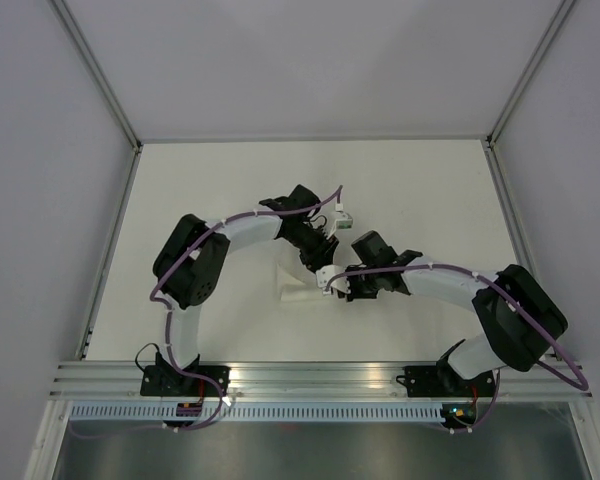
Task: Fold the napkin, place the utensils inside, and roll it up
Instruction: Roll the napkin with the utensil
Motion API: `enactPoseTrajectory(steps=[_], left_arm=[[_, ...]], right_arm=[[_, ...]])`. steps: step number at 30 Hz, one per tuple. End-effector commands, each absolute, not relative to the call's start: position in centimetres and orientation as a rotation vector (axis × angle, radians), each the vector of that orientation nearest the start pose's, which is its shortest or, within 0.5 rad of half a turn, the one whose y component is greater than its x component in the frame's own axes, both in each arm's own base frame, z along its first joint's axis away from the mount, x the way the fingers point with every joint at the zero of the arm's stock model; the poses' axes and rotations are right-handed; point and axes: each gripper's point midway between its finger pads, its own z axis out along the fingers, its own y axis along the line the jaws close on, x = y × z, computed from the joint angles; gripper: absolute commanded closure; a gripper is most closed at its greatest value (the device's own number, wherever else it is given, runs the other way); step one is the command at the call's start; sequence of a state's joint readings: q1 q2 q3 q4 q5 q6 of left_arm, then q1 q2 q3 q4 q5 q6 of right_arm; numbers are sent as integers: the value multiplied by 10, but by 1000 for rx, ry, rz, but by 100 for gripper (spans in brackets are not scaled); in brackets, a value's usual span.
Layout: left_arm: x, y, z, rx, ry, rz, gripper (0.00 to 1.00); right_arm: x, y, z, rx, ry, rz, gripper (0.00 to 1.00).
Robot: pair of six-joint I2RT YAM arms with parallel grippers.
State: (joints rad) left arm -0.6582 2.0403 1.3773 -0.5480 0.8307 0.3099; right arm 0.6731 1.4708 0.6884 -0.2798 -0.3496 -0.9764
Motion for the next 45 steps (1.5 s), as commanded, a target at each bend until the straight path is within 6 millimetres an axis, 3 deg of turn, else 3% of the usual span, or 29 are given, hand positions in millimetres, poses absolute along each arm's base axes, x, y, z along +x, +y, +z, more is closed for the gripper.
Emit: enactPoseTrajectory(steps=[1,4,11,12,14,15,16,18,24,26,27,29,30,32,34,37,38,45], left_arm=[[285,-354,90,1336,2131,-1140,64],[292,-354,105,1293,2103,-1134,62],[340,-328,143,1054,2045,-870,63],[348,-327,171,1012,1955,-830,63],[359,-312,182,905,1943,-717,63],[366,-308,211,847,1862,-678,63],[367,-300,214,796,1868,-651,64],[371,-290,239,724,1814,-609,64],[350,-279,262,642,1716,-600,66],[338,-274,259,641,1686,-562,66],[332,-272,244,675,1692,-530,65],[317,-279,250,720,1622,-493,65],[310,-279,235,774,1612,-446,63],[292,-293,231,838,1564,-407,63],[272,-306,211,951,1535,-354,62],[260,-315,177,1073,1517,-235,61],[247,-326,171,1127,1484,-233,61],[231,-355,112,1373,1409,-91,55]], right_arm=[[196,203,2,-2064,1774,470,84],[192,202,-2,-2085,1812,505,84],[196,203,-8,-2119,1943,620,84],[195,201,-15,-2124,1984,660,84],[199,200,-19,-2132,2052,713,84],[202,198,-20,-2118,2082,744,84],[204,197,-22,-2118,2103,765,84],[207,195,-27,-2113,2179,841,84],[218,195,-33,-2066,2344,983,84],[222,196,-35,-2045,2380,1027,84],[224,196,-36,-2031,2399,1033,84],[229,195,-40,-2013,2433,1044,84],[231,194,-41,-2001,2448,1045,84],[237,194,-43,-1982,2461,1060,84],[237,193,-44,-1980,2486,1092,83],[238,191,-47,-1984,2514,1144,83],[238,191,-48,-1982,2519,1153,84],[239,190,-54,-1965,2570,1205,83]])
